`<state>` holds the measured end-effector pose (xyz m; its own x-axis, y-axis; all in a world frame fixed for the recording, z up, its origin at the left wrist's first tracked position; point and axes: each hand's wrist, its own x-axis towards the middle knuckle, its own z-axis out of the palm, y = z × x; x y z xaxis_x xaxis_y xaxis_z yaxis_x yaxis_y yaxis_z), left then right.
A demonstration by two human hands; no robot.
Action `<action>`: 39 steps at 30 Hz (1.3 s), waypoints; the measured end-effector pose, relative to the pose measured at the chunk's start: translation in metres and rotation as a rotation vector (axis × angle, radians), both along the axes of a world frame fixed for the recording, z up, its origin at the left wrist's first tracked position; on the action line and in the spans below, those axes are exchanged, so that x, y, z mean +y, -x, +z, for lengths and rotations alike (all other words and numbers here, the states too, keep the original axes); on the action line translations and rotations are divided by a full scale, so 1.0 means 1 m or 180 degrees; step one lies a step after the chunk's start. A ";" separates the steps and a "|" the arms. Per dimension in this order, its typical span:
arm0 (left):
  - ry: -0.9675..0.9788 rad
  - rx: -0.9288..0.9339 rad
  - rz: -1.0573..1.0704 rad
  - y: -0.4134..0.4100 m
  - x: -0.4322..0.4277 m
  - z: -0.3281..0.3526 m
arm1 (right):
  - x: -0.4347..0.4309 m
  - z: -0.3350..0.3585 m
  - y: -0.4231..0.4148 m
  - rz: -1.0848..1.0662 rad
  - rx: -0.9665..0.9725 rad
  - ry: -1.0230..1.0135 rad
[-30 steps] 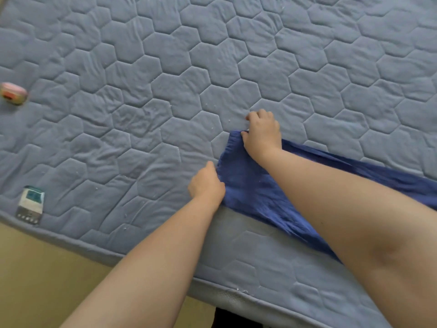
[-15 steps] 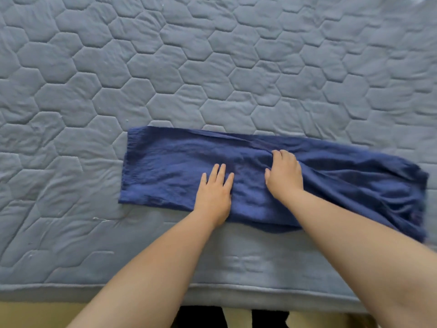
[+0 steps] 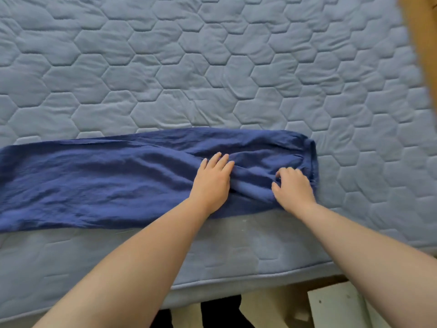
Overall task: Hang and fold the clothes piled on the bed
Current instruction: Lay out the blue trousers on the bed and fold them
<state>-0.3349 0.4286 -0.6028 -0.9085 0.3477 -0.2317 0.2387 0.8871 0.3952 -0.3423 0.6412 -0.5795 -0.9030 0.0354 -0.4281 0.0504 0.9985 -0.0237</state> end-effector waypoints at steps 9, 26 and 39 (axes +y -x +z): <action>0.0863 -0.0274 -0.0639 0.029 0.050 -0.001 | 0.084 -0.004 -0.017 0.0038 -0.1053 0.0336; -0.0607 -0.0365 0.1874 0.087 0.086 0.040 | 0.090 0.001 0.112 -0.1578 0.0079 0.1461; 0.1041 -0.1214 -0.0635 0.015 0.107 -0.014 | 0.093 -0.031 0.069 -0.2415 -0.0667 0.1546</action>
<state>-0.3496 0.5358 -0.6167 -0.6624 0.3594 -0.6574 0.3087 0.9304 0.1976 -0.4112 0.7340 -0.6105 -0.6138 0.3596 -0.7028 0.7374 0.5791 -0.3478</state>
